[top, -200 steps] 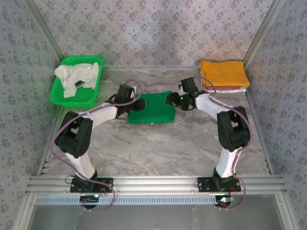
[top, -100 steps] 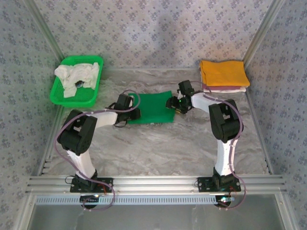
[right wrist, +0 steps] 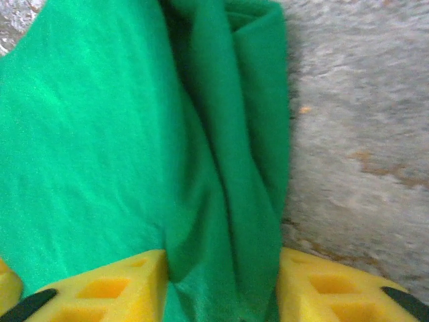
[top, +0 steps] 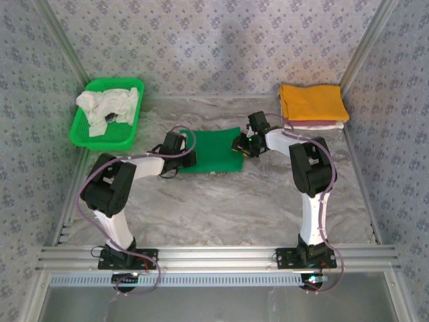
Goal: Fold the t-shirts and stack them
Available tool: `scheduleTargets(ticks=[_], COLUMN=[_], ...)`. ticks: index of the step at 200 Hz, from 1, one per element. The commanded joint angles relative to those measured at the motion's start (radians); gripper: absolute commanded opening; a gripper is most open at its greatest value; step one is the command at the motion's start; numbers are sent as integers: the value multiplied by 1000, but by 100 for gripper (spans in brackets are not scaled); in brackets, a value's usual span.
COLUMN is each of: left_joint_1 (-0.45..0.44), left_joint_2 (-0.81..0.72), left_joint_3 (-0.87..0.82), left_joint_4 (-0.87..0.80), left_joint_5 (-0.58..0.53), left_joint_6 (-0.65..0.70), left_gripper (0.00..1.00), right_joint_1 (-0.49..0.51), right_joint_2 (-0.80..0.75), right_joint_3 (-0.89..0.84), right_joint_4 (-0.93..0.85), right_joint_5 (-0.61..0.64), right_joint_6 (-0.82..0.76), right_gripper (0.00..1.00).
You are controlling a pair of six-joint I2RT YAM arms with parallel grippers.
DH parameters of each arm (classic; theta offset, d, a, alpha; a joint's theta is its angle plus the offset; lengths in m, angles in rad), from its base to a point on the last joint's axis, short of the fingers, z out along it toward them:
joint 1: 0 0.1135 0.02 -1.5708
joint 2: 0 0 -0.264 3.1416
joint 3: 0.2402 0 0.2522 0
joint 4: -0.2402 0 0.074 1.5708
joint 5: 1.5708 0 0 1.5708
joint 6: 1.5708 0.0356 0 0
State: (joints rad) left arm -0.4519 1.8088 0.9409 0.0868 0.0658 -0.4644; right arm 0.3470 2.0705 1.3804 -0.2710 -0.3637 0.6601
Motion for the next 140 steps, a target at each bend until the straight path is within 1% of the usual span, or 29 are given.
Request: scheduleTargets(ticks=[1,30,41,58,68,81,93,96,103,129,140], left_joint_1=[4,7,11,18,23,32,36,37,38,38,38], left_joint_2=[18,21,15,-11,-34,-75,-127,-142,-175,-285,-324], left_joint_3=[-10,-10,-5,-5,-5,-7,-14,-16,-19,-27,-35], left_joint_4=[-21,-8,-13,-8,-5,-1,12,15,17,7,5], left_joint_5=[-5,-6,-1,3,3,9,11,10,5,-14,-14], left_joint_6=[3,3,3,4,4,3,0,0,-2,0,4], left_gripper=[40,40,40,47,56,69,76,77,81,83,84], right_joint_1=[49,46,38,20,4,-21,-41,-46,-59,-97,-115], right_joint_2=[65,87,88,82,83,85,87,88,90,101,105], right_joint_3=[31,32,31,26,31,40,67,80,111,255,322], right_joint_4=[62,88,93,101,92,78,29,5,-50,-269,-365], right_joint_5=[-75,-63,-57,-57,-60,-72,-63,-57,-42,-35,-1], right_joint_6=[31,53,58,52,39,9,-23,-69,-118,-306,-366], right_gripper=[39,26,16,8,0,0,0,0,0,0,0])
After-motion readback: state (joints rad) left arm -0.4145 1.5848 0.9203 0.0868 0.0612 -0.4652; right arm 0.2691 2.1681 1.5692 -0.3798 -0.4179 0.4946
